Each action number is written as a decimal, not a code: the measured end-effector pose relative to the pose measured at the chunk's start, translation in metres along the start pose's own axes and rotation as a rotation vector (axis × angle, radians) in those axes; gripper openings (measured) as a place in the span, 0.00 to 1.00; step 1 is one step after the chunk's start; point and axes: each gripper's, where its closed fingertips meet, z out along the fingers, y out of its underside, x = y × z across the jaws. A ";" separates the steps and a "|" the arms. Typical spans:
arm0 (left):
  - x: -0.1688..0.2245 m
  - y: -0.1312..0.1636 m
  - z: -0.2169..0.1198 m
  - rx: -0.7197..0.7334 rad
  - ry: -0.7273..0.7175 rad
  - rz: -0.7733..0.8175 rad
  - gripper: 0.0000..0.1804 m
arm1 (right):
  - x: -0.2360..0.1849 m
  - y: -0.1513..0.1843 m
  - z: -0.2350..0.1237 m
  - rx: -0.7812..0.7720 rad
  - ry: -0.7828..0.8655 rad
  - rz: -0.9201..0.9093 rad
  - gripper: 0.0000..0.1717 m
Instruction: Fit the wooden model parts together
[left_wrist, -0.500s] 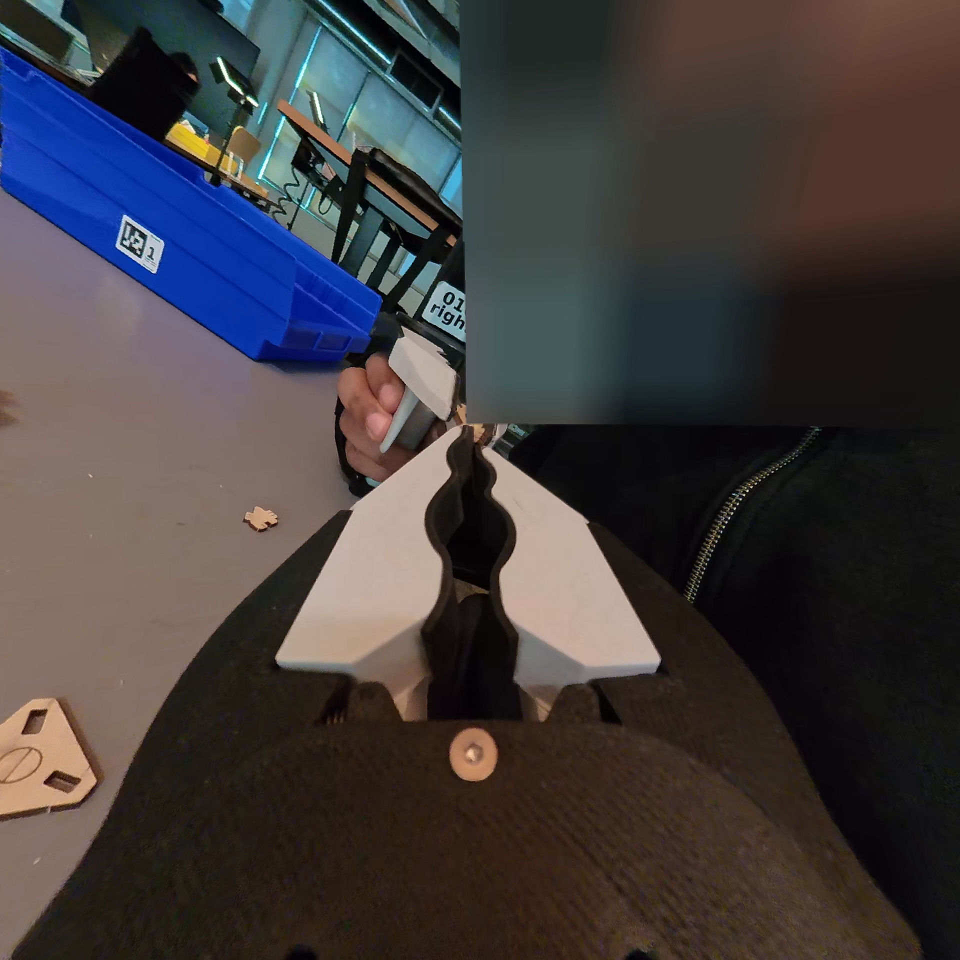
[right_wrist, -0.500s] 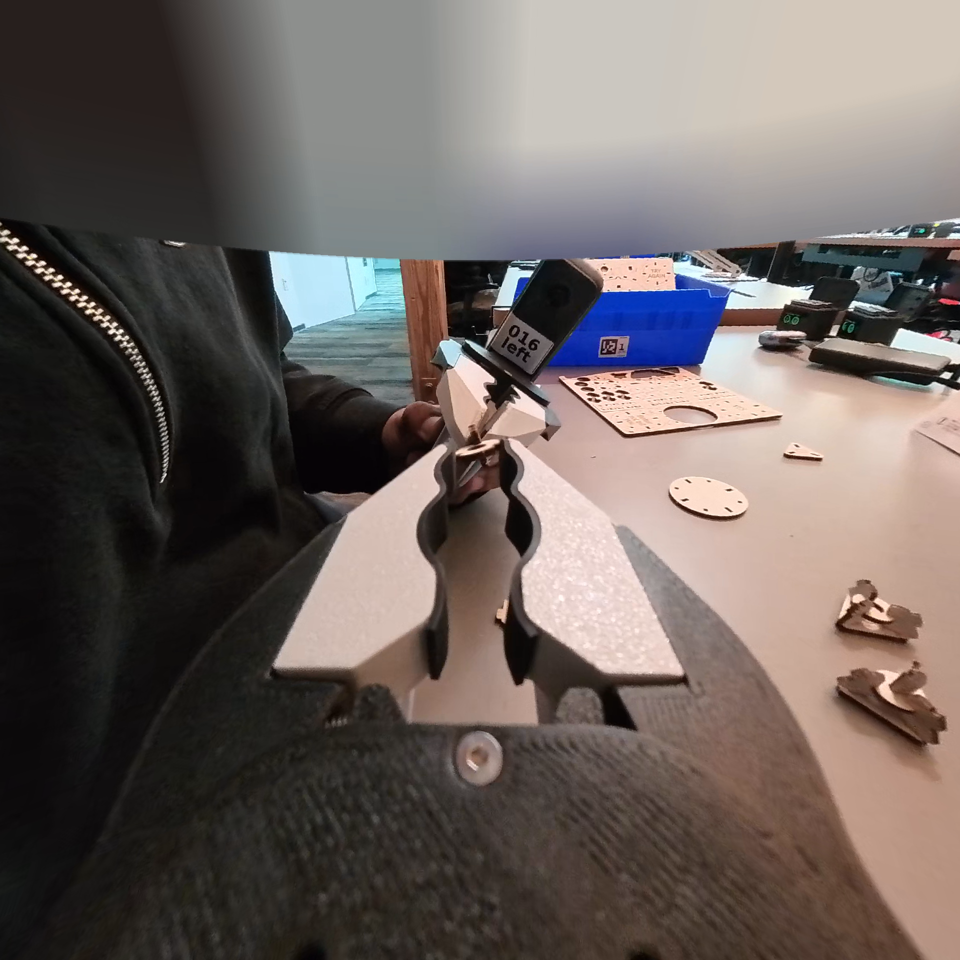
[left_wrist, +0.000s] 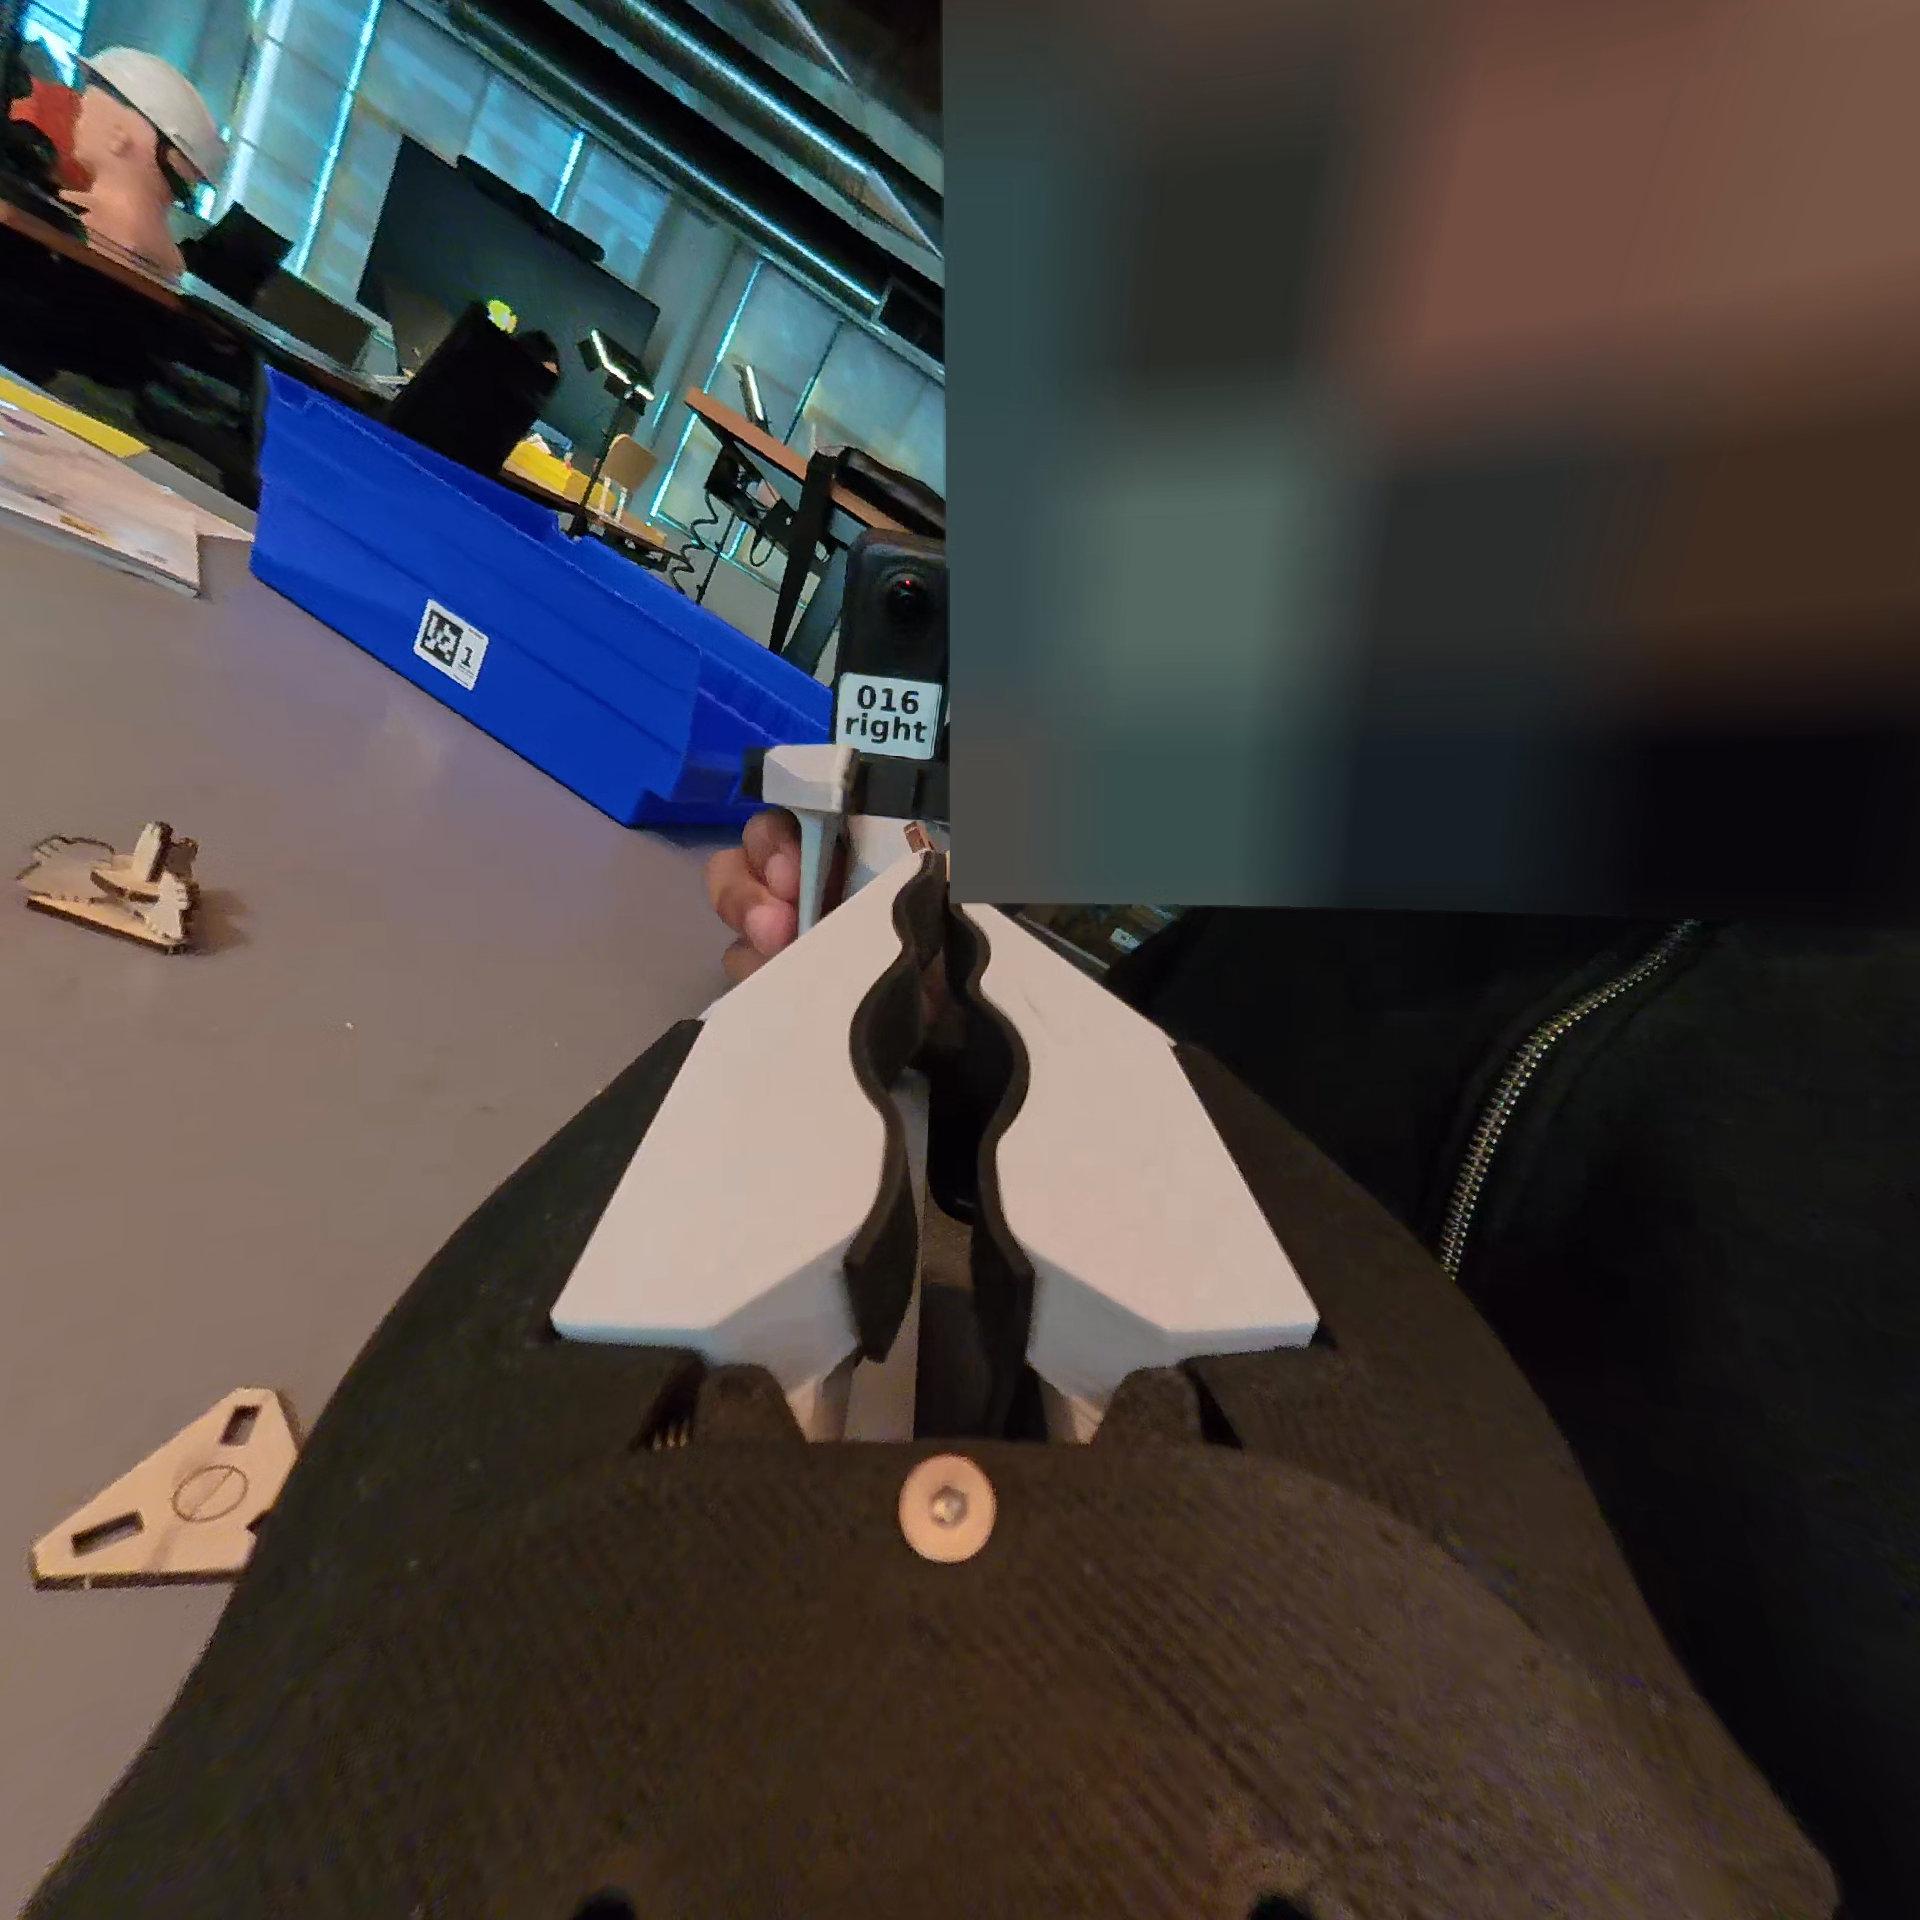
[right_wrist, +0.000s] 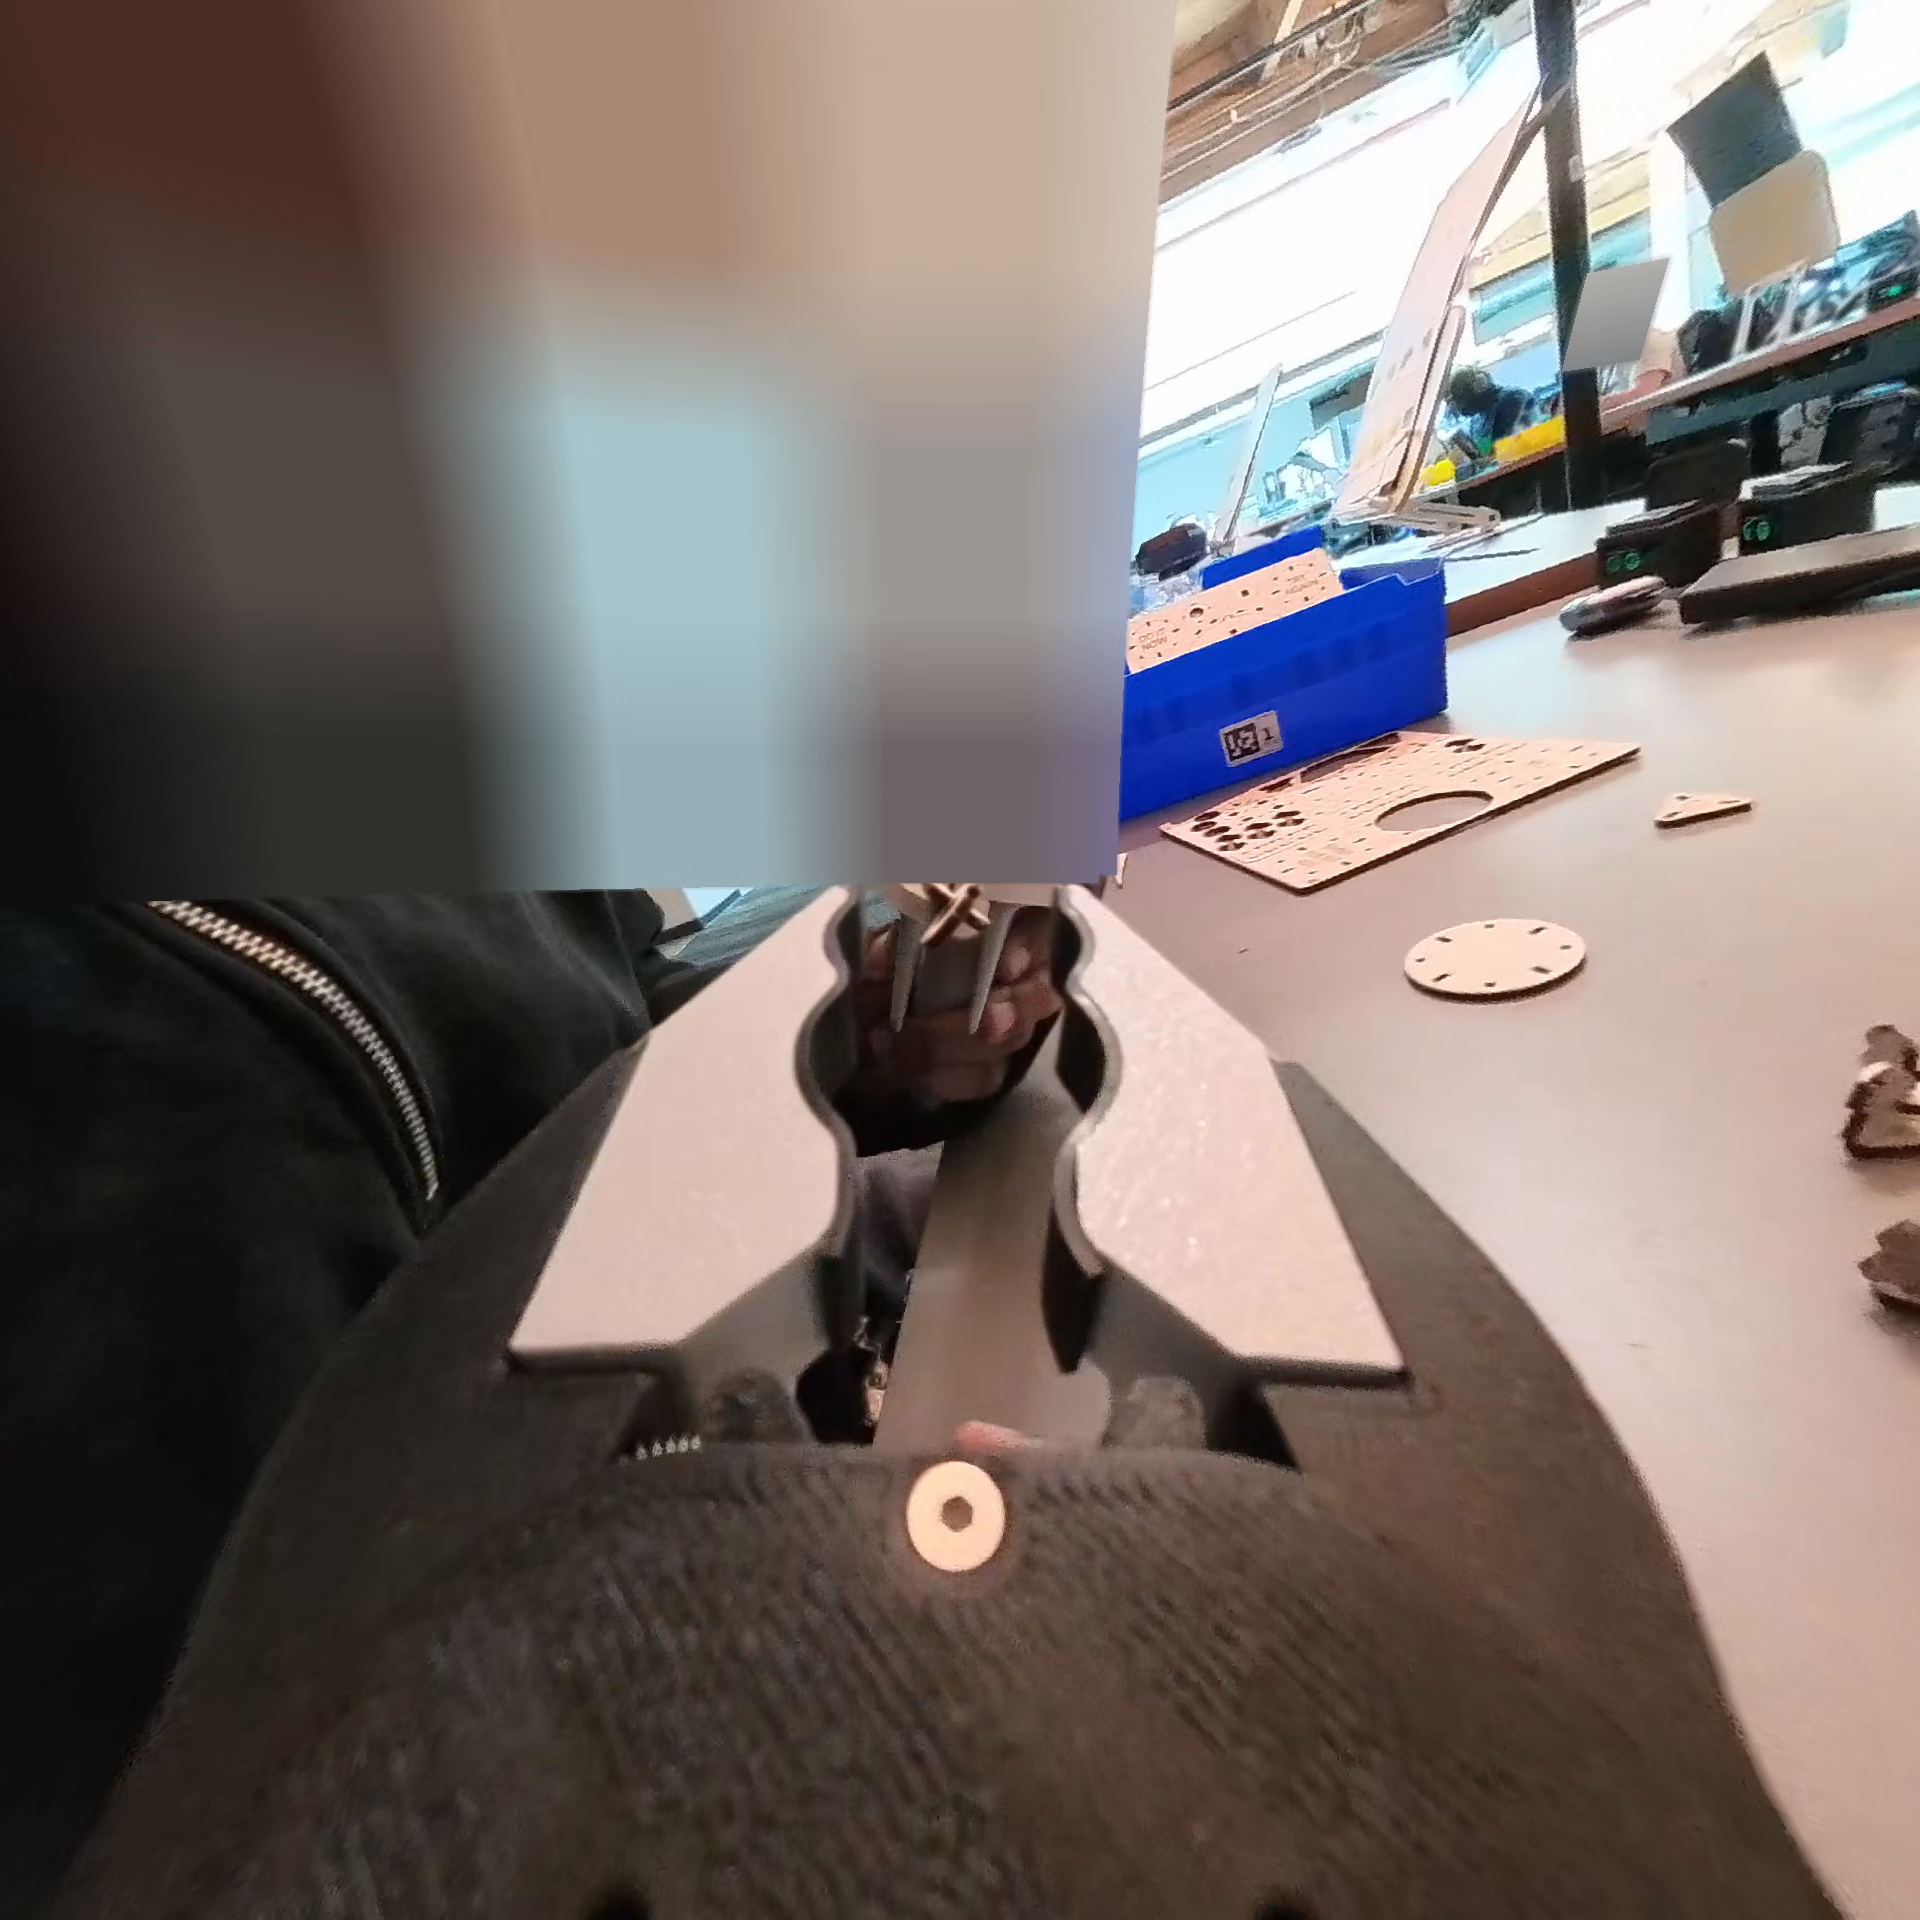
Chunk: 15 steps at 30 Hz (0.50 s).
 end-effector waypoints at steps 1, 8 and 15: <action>0.000 0.000 0.000 -0.005 -0.001 0.014 0.00 | 0.000 0.000 0.000 0.003 0.000 0.003 0.15; 0.002 0.006 0.007 -0.081 0.001 0.104 0.00 | 0.000 0.004 0.002 -0.019 -0.036 0.092 0.13; 0.000 0.005 0.007 -0.072 -0.001 0.084 0.00 | -0.002 0.008 0.004 -0.043 -0.049 0.108 0.02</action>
